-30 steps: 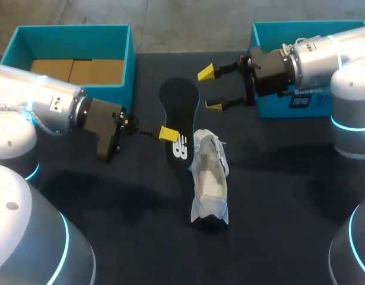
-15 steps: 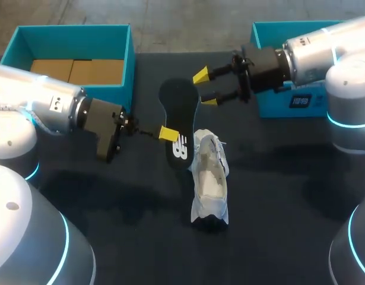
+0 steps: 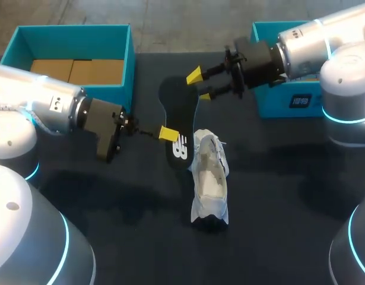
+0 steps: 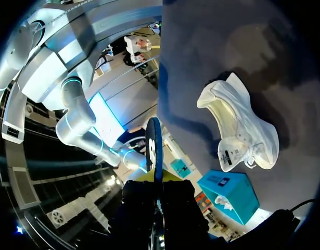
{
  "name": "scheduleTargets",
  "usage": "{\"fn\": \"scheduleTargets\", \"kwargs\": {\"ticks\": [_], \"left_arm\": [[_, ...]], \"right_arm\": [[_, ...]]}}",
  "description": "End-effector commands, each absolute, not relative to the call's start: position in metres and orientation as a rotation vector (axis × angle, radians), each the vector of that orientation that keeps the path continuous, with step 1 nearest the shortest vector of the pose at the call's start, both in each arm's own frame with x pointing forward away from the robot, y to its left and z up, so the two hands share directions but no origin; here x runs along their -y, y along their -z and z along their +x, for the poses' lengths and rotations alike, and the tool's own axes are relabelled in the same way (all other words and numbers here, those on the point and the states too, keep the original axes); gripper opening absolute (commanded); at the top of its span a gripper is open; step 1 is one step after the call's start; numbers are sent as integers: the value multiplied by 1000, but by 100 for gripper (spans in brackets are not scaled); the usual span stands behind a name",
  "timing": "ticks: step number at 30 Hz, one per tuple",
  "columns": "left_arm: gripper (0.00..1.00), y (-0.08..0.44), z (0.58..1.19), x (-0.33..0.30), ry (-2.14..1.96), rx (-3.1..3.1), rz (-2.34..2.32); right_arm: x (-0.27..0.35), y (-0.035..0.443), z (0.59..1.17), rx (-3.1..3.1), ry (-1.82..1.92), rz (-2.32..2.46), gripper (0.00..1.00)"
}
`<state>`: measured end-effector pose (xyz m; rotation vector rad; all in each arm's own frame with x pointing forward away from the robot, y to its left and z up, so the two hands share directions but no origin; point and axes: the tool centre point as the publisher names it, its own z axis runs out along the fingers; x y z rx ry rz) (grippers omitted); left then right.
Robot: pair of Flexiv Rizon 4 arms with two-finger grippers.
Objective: Take the shoe out of the shoebox, open the shoe tongue, remove and reinsert the insole, then place the shoe into the shoebox
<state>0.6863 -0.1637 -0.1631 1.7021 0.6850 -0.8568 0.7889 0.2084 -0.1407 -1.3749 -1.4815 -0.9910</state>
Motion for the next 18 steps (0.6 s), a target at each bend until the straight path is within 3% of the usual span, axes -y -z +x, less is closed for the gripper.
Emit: {"fn": "scheduleTargets", "kwargs": {"ticks": [1,12,18], "left_arm": [[0,165,686,165,853,-682,1701],[0,165,686,165,853,-682,1701],[0,165,686,165,853,-682,1701]], "right_arm": [[-212,138,790,1492,984,-1372,41],[-208,143,788,1473,992,-1386,32],[-206,147,788,1457,993,-1392,18]]}}
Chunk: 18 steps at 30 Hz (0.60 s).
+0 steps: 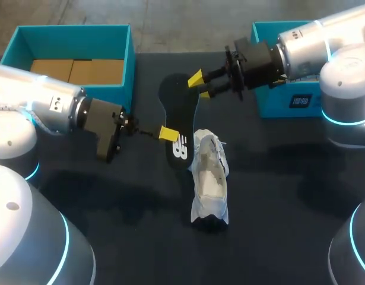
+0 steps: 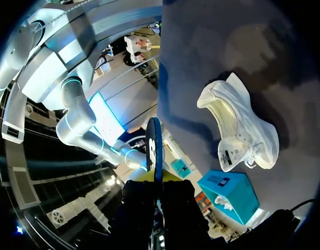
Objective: Take the shoe out of the shoebox, open the shoe tongue, remove and reinsert the insole, then place the shoe into the shoebox
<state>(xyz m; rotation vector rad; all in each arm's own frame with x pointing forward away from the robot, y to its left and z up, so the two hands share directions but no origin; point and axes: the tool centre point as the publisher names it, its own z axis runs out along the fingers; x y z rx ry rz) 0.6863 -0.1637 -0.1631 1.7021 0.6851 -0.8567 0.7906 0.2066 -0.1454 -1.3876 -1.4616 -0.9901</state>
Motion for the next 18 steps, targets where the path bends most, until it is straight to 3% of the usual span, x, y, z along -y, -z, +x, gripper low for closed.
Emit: {"fn": "scheduleTargets", "kwargs": {"ticks": [1,13,18], "left_arm": [[0,165,686,165,853,-682,1701],[0,165,686,165,853,-682,1701],[0,165,686,165,853,-682,1701]], "right_arm": [[-206,148,788,1455,993,-1392,16],[-212,150,786,1453,982,-1375,14],[-215,150,786,1456,979,-1369,19]]}}
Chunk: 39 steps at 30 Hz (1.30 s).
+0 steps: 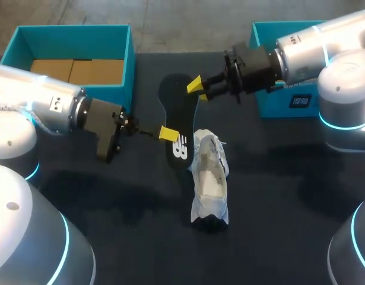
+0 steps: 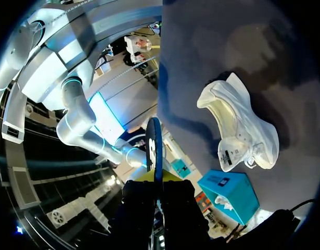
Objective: Take the shoe out of the shoebox, open the shoe tongue, remove and reinsert the insole, then place the shoe into the shoebox
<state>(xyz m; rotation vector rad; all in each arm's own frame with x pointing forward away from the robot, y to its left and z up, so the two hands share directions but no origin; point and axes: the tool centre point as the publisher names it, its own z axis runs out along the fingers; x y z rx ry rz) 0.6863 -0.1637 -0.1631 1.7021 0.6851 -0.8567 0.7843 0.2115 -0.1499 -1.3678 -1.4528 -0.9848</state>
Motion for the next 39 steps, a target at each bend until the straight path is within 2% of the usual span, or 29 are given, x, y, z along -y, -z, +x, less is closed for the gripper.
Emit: {"fn": "scheduleTargets", "kwargs": {"ticks": [1,9,12,14,15,29,30,31,32,33,39], "left_arm": [[0,165,686,165,853,-682,1701],[0,165,686,165,853,-682,1701],[0,165,686,165,853,-682,1701],[0,165,686,165,853,-682,1701],[0,165,686,165,853,-682,1701],[0,163,685,165,850,-677,1702],[25,163,685,165,849,-677,1701],[45,162,684,165,849,-675,1700],[88,162,684,165,848,-674,1700],[100,162,684,164,848,-674,1697],[100,161,686,158,843,-692,1677]], "right_arm": [[-215,150,786,1457,979,-1368,19],[-218,150,786,1457,978,-1361,16],[-219,150,786,1456,977,-1359,11],[-219,150,785,1456,977,-1359,1],[-219,150,785,1455,978,-1358,0],[-218,152,782,1444,988,-1343,0],[-218,152,782,1444,989,-1343,0],[-218,152,781,1443,990,-1342,0],[-218,152,781,1442,991,-1341,0],[-217,152,781,1441,991,-1341,0],[-211,154,780,1434,1009,-1340,0]]}}
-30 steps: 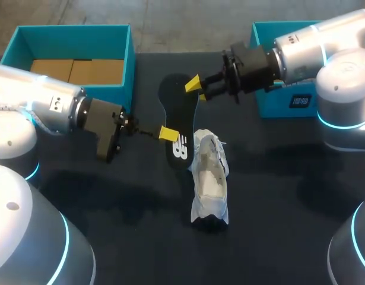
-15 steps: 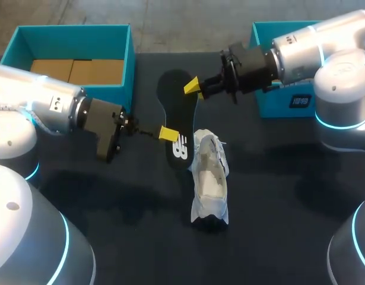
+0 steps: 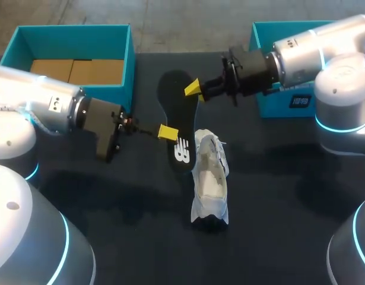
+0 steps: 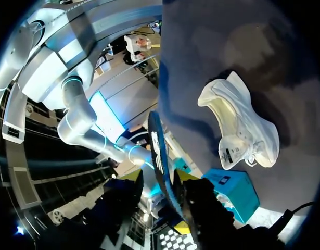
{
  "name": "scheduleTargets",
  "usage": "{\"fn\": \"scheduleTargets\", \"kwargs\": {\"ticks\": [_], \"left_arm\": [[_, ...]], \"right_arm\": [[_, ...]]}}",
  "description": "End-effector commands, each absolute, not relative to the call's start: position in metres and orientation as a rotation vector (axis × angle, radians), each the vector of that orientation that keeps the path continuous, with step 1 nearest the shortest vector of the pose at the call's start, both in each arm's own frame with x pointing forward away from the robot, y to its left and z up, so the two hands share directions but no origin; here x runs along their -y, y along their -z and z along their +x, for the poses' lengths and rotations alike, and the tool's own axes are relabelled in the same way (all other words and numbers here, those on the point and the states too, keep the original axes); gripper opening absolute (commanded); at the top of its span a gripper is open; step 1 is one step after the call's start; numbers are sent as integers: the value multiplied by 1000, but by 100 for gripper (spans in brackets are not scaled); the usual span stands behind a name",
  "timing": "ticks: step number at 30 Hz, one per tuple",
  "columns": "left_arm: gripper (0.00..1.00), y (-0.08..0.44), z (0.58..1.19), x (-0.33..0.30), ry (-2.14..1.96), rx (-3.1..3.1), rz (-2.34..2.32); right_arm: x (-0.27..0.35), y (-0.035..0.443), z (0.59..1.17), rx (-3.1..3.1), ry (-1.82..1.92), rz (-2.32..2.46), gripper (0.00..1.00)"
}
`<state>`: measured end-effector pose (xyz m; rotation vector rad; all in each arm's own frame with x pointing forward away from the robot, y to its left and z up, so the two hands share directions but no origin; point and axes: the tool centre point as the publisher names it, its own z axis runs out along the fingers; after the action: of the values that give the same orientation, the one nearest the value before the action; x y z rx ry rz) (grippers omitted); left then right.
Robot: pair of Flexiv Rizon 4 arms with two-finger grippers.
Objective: Take the shoe out of the shoebox, open the shoe tongue, remove and reinsert the insole, then place the shoe into the shoebox
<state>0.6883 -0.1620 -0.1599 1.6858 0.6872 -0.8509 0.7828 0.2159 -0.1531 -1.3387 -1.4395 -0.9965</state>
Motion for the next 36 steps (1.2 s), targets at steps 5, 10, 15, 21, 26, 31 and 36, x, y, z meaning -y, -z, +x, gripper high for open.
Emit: {"fn": "scheduleTargets", "kwargs": {"ticks": [5,10,15,21,26,31,36], "left_arm": [[100,159,690,149,824,-732,1648],[100,155,695,136,819,-773,1607],[100,152,700,121,827,-812,1560],[100,149,705,108,825,-855,1549],[100,147,710,98,830,-909,1550],[100,140,716,89,845,-983,1590],[100,126,724,80,837,-1073,1689]], "right_arm": [[-204,157,781,1423,1022,-1338,0],[-199,160,780,1411,1026,-1335,0],[-193,163,779,1400,1029,-1336,0],[-187,168,778,1385,1030,-1339,0],[-185,172,777,1382,1029,-1339,0],[-183,180,776,1390,1035,-1346,0],[-184,187,775,1394,1045,-1343,0]]}}
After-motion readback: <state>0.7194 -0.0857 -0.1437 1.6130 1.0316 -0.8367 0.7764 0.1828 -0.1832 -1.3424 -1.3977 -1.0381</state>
